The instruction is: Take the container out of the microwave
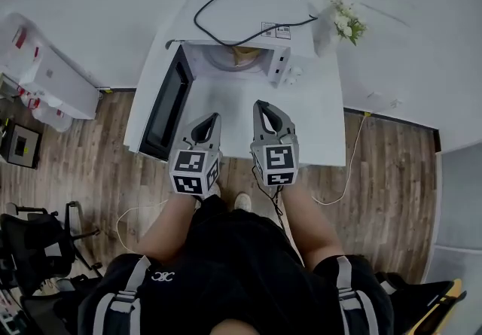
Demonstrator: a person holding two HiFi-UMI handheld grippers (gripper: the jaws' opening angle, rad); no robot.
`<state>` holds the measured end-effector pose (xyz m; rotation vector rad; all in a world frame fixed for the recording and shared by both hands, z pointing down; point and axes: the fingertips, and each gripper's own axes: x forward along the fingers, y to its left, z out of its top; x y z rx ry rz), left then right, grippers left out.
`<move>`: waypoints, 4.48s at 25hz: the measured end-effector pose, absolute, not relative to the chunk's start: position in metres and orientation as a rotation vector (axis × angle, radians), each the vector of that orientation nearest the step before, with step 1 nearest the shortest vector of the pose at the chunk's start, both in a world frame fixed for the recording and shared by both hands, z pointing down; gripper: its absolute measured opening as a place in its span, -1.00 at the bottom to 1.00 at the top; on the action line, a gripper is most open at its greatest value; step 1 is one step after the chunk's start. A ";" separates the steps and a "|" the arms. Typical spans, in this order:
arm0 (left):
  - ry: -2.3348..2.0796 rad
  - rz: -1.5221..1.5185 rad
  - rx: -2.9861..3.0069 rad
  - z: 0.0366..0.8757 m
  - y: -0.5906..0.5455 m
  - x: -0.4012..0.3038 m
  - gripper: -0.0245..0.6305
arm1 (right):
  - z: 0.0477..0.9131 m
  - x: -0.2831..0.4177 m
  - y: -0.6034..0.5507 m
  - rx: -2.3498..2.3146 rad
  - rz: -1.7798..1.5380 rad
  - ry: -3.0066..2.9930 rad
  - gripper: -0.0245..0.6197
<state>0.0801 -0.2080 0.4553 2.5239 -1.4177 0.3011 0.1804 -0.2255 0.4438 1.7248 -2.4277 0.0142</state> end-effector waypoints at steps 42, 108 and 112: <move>-1.491 0.250 2.495 0.450 -0.314 0.006 -0.88 | 0.598 0.144 -0.455 1.160 -0.491 -1.605 -0.49; -1.467 0.248 2.508 0.451 -0.305 0.006 -0.88 | 0.610 0.148 -0.444 0.835 -0.513 -1.545 -0.82; -1.468 0.242 2.509 0.450 -0.302 0.008 -0.89 | 0.602 0.137 -0.436 0.837 -0.548 -1.599 -0.86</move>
